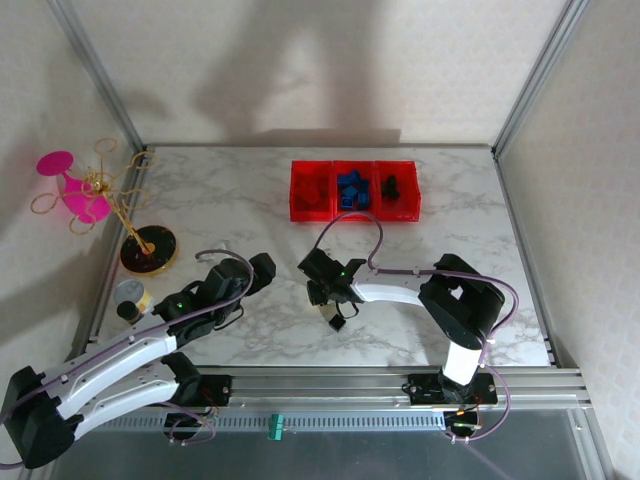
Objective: Sort the legos into containers by color
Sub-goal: Pick up the lego from the bottom-center of the table, then place the lego in the container.
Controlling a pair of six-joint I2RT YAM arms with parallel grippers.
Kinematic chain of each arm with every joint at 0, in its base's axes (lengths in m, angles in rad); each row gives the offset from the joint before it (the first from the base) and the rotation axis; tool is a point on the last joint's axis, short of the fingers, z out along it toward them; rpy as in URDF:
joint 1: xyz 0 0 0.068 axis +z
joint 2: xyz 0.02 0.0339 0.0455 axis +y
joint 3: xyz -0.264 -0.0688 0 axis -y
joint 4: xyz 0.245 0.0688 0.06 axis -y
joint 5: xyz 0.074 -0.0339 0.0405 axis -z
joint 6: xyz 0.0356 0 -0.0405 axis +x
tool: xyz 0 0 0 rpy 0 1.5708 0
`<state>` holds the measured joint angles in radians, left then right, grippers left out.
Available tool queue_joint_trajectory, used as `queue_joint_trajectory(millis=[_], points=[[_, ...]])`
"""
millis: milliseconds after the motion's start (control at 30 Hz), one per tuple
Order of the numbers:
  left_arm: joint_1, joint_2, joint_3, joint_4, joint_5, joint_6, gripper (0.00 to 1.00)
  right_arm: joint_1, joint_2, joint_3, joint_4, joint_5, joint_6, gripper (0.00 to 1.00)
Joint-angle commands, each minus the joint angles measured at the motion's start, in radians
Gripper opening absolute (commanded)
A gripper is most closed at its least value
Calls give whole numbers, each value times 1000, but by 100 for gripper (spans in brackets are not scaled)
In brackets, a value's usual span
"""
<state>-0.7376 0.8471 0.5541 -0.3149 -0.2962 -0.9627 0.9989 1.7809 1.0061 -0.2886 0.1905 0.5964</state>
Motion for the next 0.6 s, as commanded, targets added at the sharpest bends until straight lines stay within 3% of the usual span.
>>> queue_joint_trajectory(millis=[0, 233, 567], points=[[7, 7, 1, -1, -8, -14, 99, 14, -8, 25, -13, 15, 5, 36], [7, 37, 39, 20, 15, 12, 100, -18, -80, 56, -46, 47, -12, 33], [7, 149, 118, 122, 71, 79, 100, -279, -169, 118, -3, 106, -92, 35]])
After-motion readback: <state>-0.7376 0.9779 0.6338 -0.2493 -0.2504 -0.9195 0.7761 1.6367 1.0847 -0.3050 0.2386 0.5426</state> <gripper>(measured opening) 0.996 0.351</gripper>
